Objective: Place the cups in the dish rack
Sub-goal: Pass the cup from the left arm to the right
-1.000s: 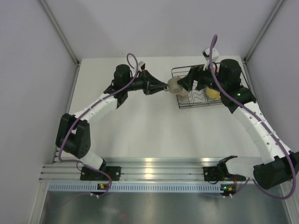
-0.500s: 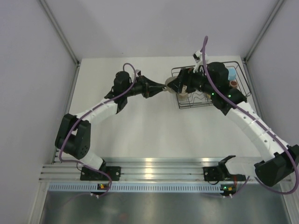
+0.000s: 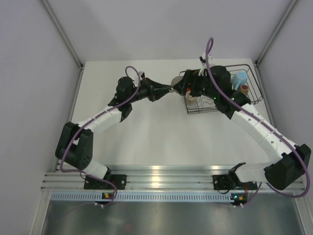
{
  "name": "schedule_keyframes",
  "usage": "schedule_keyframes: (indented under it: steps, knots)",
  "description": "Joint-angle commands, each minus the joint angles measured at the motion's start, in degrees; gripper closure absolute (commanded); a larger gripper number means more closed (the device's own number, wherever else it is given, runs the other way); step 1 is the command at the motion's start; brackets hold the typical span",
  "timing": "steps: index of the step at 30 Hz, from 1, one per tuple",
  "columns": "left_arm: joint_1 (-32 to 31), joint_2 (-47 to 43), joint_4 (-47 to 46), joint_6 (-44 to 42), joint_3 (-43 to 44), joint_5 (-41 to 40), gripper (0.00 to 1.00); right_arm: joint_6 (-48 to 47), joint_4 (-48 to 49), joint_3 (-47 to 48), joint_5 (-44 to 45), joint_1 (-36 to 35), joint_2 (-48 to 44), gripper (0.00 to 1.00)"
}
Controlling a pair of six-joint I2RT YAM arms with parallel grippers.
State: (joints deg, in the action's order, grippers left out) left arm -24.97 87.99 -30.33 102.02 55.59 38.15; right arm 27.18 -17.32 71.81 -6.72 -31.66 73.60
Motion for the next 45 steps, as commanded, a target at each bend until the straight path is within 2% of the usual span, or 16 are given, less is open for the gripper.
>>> schedule_keyframes:
  steps: [1, 10, 11, 14, 18, 19, 21, 22, 25, 28, 32, 33, 35, 41, 43, 45]
  knots:
    - [-0.5, -3.3, -8.3, 2.0, -0.7, -1.1, 1.00, 1.9, 4.4, 2.9, 0.9, -1.6, 1.3, 0.18]
    - [-0.9, -4.5, -10.6, 2.8, -3.2, -2.6, 1.00, 3.7, 7.0, 3.5, 2.7, -3.2, 1.6, 0.22]
    - [-0.9, -4.6, -10.8, 3.0, -3.5, -2.8, 1.00, 3.6, 7.1, 3.6, 2.8, -3.2, 1.5, 0.33]
    - [-1.0, -5.0, -11.9, 3.0, -4.1, -3.4, 1.00, 3.0, 5.7, 4.7, 2.9, -3.4, 2.0, 0.49]
    - [-1.0, -5.2, -11.9, 2.0, -3.8, -4.4, 1.00, 2.5, 3.9, 5.4, 3.3, -3.9, 1.7, 0.56]
    - [-1.0, -5.3, -12.1, 1.9, -3.8, -4.5, 1.00, 2.6, 3.3, 5.4, 3.7, -3.9, 1.5, 0.66]
    - [-1.0, -5.3, -12.2, 1.2, -3.2, -4.2, 1.00, 2.7, 1.9, 6.0, 4.8, -4.0, 1.7, 0.76]
    - [-1.0, -5.3, -12.2, 0.5, -3.0, -4.2, 1.00, 2.6, -0.1, 7.0, 5.2, -4.1, 2.2, 0.84]
    - [-1.0, -5.3, -12.1, -0.4, -2.8, -4.1, 1.00, 2.7, -1.0, 7.4, 6.5, -4.1, 2.2, 0.96]
    - [-1.0, -5.1, -12.1, -0.7, -2.6, -3.5, 1.00, 2.8, -2.6, 7.8, 10.9, -4.1, 2.2, 1.00]
    - [-1.0, -5.4, -12.1, -1.7, -2.2, -3.3, 0.84, 2.5, -3.5, 7.8, 12.9, -4.1, 2.1, 1.00]
    - [-1.0, -5.5, -12.1, -1.8, -2.1, -3.3, 0.75, 2.5, -3.7, 7.9, 13.3, -4.1, 2.1, 1.00]
    - [-0.9, -5.4, -12.2, -2.0, -2.1, -3.0, 0.66, 2.5, -3.8, 7.9, 14.3, -4.1, 2.1, 1.00]
    - [-1.0, -5.0, -12.1, -2.8, -1.5, -2.4, 0.57, 2.8, -3.4, 8.0, 15.7, -4.0, 2.2, 1.00]
    - [-0.9, -4.6, -12.1, -3.4, -1.2, -1.7, 0.38, 2.8, -3.3, 8.1, 16.1, -4.0, 2.2, 1.00]
    - [-1.0, -4.4, -12.0, -5.9, -1.1, -1.2, 0.31, 2.0, -4.8, 9.2, 16.3, -3.8, 2.3, 1.00]
